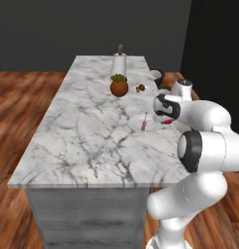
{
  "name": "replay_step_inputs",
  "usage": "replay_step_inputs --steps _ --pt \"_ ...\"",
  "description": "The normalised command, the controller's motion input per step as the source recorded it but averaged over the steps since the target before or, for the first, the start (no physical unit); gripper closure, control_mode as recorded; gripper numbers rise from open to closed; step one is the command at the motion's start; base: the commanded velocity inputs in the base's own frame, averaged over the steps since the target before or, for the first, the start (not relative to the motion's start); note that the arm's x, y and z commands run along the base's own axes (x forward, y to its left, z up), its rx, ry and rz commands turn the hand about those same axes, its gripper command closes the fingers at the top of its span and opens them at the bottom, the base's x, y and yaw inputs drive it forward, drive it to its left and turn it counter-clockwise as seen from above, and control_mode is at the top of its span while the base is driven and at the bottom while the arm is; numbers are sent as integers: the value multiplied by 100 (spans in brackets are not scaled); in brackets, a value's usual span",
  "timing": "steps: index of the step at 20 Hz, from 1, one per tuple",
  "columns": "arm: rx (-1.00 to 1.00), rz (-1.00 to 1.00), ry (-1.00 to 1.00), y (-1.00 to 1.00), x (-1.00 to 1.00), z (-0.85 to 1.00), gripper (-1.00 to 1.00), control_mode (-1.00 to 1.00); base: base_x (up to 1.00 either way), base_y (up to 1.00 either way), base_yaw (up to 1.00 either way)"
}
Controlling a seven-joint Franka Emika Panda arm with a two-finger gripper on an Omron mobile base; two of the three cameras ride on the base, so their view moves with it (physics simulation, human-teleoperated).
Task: Pick up the apple and kiwi from the fridge and place one fruit on each plate on the dining counter.
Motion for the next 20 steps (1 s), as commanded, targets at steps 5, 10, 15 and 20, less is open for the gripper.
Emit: replay_step_inputs --steps 5,10,15,20 --pt "0 0 10 0 57 -27 100 -100 0 0 0" --pt "0 0 -1 0 34 -58 100 -100 0 0 0" --pt "0 0 -1 0 28 -65 100 -100 0 0 0" --pt "0 0 0 0 51 -42 100 -100 0 0 0"
